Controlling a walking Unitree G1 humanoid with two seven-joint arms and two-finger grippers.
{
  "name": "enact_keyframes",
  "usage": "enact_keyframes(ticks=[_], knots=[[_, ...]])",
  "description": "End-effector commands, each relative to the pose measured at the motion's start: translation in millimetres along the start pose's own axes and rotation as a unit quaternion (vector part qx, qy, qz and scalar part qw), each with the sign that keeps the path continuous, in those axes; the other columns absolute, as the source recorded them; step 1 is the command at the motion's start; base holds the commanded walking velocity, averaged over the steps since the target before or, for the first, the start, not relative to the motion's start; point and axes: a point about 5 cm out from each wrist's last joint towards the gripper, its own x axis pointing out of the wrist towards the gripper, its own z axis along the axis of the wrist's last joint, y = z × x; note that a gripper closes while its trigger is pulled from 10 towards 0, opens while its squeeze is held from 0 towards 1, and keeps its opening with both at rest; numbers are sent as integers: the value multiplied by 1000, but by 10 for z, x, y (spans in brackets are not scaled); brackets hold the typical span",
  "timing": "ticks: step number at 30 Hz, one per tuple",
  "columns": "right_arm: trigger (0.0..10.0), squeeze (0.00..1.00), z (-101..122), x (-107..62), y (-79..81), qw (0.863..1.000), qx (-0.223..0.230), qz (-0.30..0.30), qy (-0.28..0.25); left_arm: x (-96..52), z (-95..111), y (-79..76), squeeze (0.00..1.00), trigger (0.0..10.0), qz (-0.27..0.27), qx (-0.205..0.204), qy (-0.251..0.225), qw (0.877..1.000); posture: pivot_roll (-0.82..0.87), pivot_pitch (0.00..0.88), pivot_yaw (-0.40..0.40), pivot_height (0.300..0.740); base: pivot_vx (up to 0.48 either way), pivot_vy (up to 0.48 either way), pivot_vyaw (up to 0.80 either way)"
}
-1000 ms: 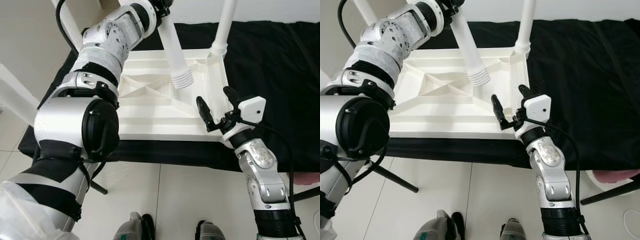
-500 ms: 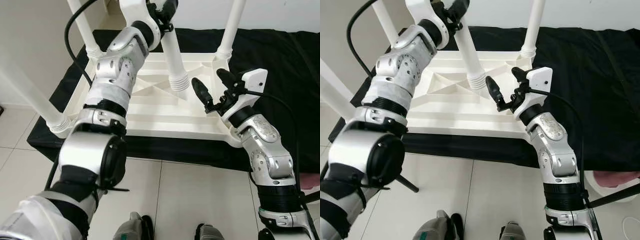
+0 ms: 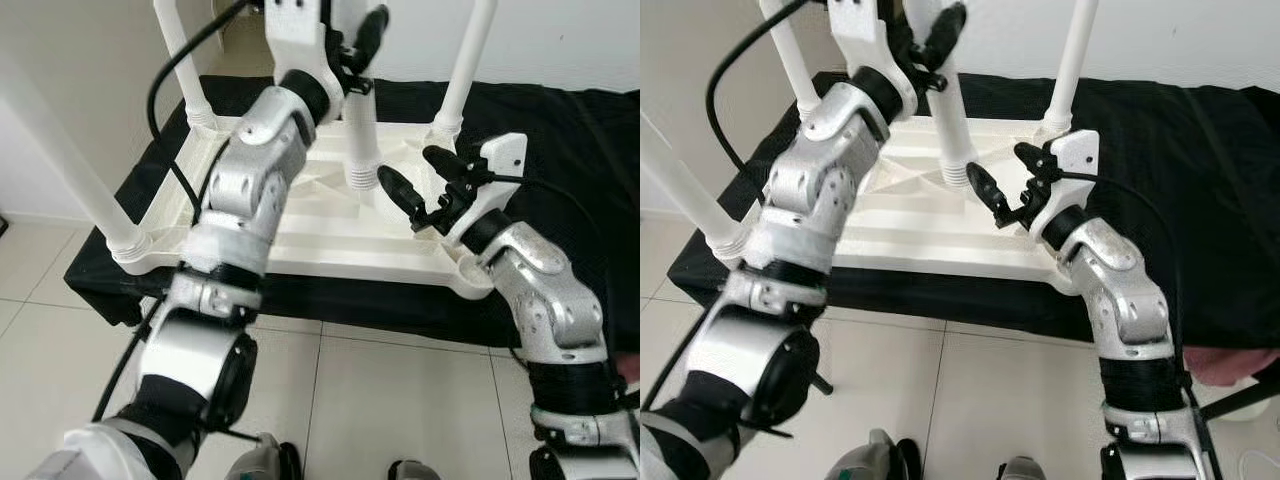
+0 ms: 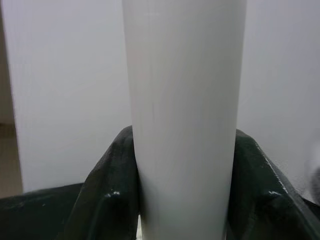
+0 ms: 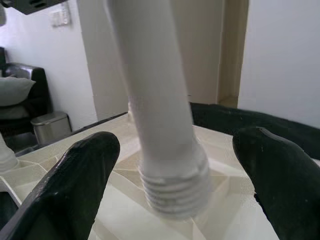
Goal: Building children table
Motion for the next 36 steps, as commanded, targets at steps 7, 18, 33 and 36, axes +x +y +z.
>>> enact_keyframes(ticks=[7, 18, 33, 36], knots=[[10000, 0, -71, 182, 66, 998, -48, 26, 31, -37, -4, -276, 0, 10000, -55, 16, -5, 998, -108, 10, 62, 740, 0, 0, 0], [10000, 0, -91, 319, 33, 996, -76, 3, 46, -66, 0, -427, 0, 10000, -68, 25, -5, 997, -90, 36, 53, 740, 0, 0, 0], [0, 0, -53, 394, 18, 990, -135, 8, 41, -61, -24, -504, 0, 10000, -80, 31, 5, 996, -97, 57, 60, 740, 0, 0, 0], [0, 0, -52, 388, 21, 986, -160, 12, 42, -60, -40, -524, 0, 10000, -86, 33, 7, 996, -99, 61, 61, 740, 0, 0, 0]])
